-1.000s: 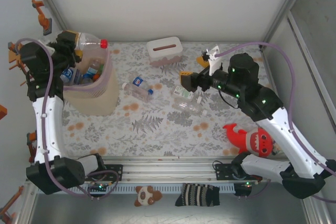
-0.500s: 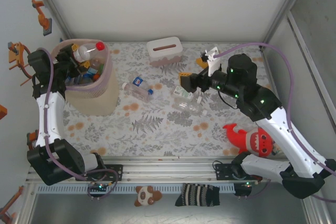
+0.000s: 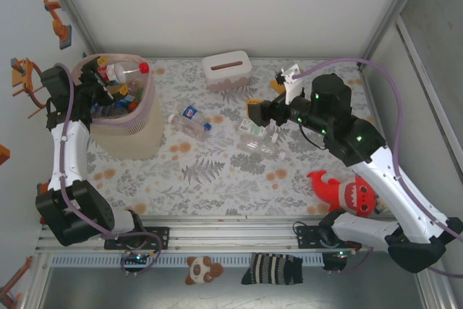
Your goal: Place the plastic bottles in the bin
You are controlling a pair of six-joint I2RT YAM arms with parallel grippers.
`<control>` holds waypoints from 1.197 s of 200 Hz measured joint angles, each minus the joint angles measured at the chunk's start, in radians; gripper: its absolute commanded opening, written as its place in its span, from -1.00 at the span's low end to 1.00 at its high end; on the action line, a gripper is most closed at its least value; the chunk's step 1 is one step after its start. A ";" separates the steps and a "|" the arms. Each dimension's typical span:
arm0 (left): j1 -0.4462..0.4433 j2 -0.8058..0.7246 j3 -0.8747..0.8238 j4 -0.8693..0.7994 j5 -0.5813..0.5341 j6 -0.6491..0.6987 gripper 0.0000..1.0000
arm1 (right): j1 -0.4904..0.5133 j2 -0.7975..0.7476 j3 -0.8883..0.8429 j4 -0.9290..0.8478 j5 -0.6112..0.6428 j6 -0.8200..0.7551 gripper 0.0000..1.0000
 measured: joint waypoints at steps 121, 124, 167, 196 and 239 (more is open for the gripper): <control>0.025 -0.134 0.164 -0.219 -0.049 0.135 0.67 | 0.000 -0.005 0.000 -0.003 0.000 0.000 0.84; 0.027 -0.134 0.171 -0.222 -0.051 0.141 0.66 | 0.000 -0.005 0.000 -0.003 0.000 0.000 0.84; 0.034 -0.092 0.297 -0.275 -0.069 0.277 0.60 | 0.000 -0.006 0.000 -0.004 0.000 0.000 0.84; 0.036 -0.015 0.404 -0.367 -0.079 0.426 0.59 | 0.000 -0.006 0.000 -0.003 0.000 0.000 0.84; 0.063 0.042 0.521 -0.577 -0.151 0.715 0.60 | 0.000 -0.006 0.000 -0.004 0.000 0.000 0.84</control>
